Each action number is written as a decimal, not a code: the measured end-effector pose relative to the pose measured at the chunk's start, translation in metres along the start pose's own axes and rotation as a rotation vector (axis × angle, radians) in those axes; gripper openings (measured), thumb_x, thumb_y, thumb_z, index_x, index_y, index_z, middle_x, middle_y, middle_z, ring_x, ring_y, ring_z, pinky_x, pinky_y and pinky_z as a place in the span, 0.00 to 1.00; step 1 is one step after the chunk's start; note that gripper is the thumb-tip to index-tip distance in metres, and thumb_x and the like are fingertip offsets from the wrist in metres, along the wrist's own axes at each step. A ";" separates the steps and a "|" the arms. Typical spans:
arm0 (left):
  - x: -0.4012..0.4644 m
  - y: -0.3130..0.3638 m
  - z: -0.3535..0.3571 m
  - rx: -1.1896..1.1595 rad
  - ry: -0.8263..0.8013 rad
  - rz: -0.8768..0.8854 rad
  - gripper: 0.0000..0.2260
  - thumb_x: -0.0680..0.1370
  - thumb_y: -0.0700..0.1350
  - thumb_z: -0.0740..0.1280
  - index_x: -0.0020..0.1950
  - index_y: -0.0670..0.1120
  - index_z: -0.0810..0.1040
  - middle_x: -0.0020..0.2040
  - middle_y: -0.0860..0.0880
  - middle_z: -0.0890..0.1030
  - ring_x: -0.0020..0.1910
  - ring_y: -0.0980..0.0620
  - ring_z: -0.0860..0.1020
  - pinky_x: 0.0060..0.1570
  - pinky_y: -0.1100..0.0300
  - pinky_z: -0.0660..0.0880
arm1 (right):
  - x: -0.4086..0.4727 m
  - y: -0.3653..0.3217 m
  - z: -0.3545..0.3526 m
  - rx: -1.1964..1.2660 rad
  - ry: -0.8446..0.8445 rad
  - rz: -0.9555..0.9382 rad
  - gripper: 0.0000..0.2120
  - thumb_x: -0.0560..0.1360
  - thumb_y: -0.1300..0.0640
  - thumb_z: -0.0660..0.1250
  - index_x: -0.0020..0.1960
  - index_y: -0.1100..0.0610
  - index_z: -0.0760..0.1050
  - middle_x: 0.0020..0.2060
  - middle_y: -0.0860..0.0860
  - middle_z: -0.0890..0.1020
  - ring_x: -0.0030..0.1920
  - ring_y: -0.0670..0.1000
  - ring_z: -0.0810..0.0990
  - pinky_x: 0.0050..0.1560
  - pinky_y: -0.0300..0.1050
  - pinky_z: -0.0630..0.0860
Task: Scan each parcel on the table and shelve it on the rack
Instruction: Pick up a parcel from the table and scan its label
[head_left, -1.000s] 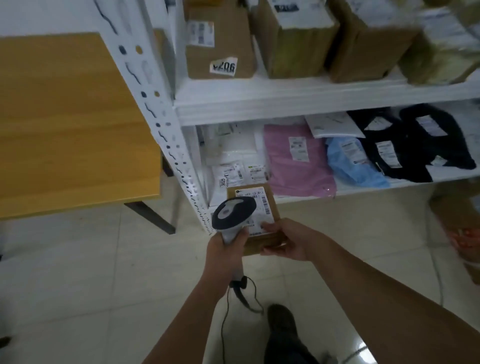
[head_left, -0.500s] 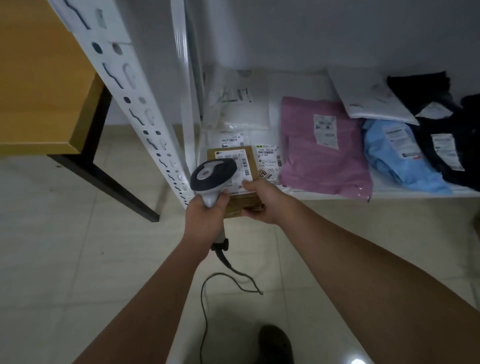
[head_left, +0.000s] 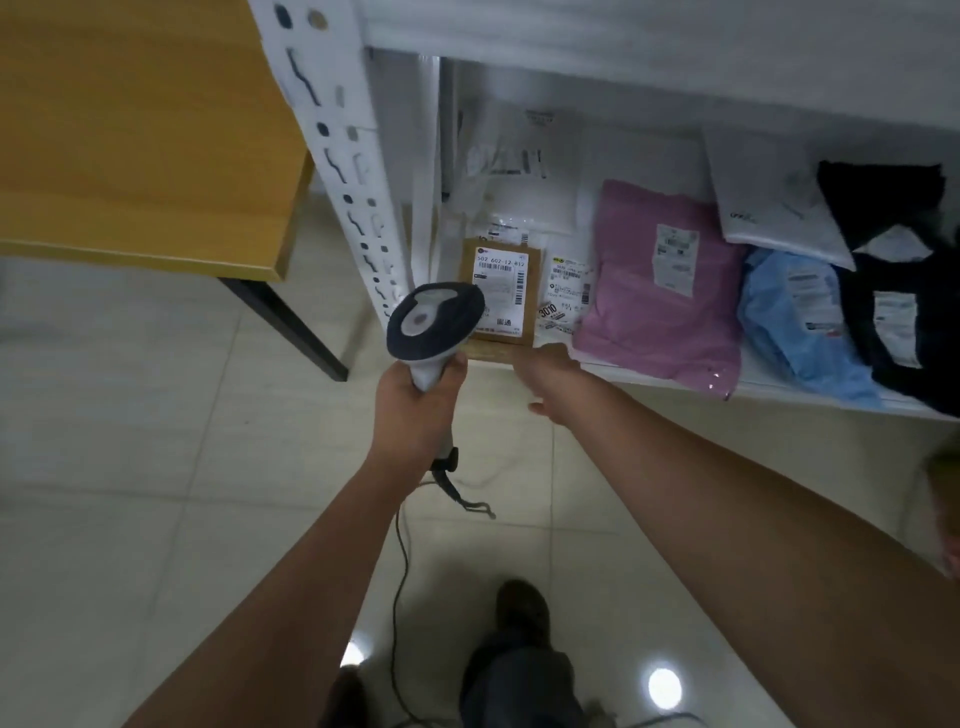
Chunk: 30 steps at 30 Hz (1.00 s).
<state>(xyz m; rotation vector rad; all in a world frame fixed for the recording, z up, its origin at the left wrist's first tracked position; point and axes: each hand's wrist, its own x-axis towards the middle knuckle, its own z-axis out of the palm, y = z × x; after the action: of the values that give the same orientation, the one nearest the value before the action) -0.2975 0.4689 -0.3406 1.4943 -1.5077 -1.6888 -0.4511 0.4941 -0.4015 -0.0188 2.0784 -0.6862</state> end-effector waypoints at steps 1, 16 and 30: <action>-0.013 0.009 -0.008 -0.032 -0.005 -0.007 0.07 0.79 0.43 0.69 0.41 0.45 0.78 0.39 0.43 0.81 0.40 0.46 0.80 0.47 0.46 0.80 | -0.019 -0.004 -0.001 -0.052 -0.048 -0.028 0.31 0.78 0.49 0.63 0.75 0.60 0.57 0.72 0.59 0.63 0.70 0.62 0.66 0.68 0.59 0.69; -0.112 0.229 -0.279 -0.149 0.433 0.178 0.06 0.81 0.44 0.65 0.45 0.47 0.80 0.40 0.45 0.85 0.36 0.45 0.85 0.39 0.56 0.82 | -0.329 -0.210 0.101 -0.222 -0.522 -0.372 0.10 0.80 0.49 0.63 0.53 0.55 0.71 0.45 0.52 0.74 0.44 0.49 0.73 0.58 0.47 0.76; -0.033 0.323 -0.607 -0.243 0.644 0.210 0.08 0.80 0.45 0.67 0.44 0.44 0.78 0.38 0.43 0.83 0.34 0.47 0.84 0.36 0.57 0.82 | -0.441 -0.445 0.364 -0.158 -0.538 -0.481 0.06 0.81 0.55 0.61 0.46 0.54 0.70 0.50 0.55 0.73 0.48 0.52 0.73 0.49 0.47 0.75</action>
<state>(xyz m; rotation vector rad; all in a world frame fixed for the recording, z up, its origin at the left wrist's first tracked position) 0.1456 0.1312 0.0635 1.4882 -1.0267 -1.0715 -0.0199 0.0682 -0.0043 -0.7335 1.6014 -0.7018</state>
